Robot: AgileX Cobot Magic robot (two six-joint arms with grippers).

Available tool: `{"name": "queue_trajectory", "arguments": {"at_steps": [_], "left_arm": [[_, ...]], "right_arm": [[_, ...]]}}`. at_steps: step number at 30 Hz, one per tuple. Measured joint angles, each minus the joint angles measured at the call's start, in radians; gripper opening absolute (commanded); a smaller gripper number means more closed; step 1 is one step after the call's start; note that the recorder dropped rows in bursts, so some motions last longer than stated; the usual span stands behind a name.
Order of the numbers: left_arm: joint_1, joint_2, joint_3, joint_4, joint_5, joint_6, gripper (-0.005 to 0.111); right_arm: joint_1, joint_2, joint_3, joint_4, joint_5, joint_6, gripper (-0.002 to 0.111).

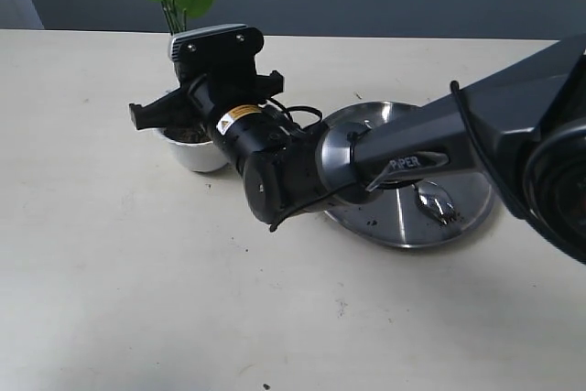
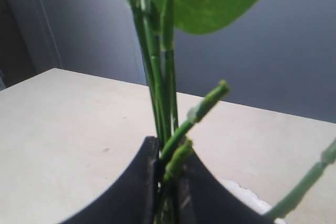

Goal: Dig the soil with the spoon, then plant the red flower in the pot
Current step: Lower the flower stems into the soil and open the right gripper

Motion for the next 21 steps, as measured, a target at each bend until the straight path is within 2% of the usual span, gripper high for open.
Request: {"name": "queue_trajectory", "arguments": {"at_steps": [21], "left_arm": [[0.000, 0.000, 0.000, 0.000, 0.000, 0.000, 0.000]], "right_arm": [[0.000, -0.004, -0.005, -0.031, 0.063, -0.012, -0.001]]}}
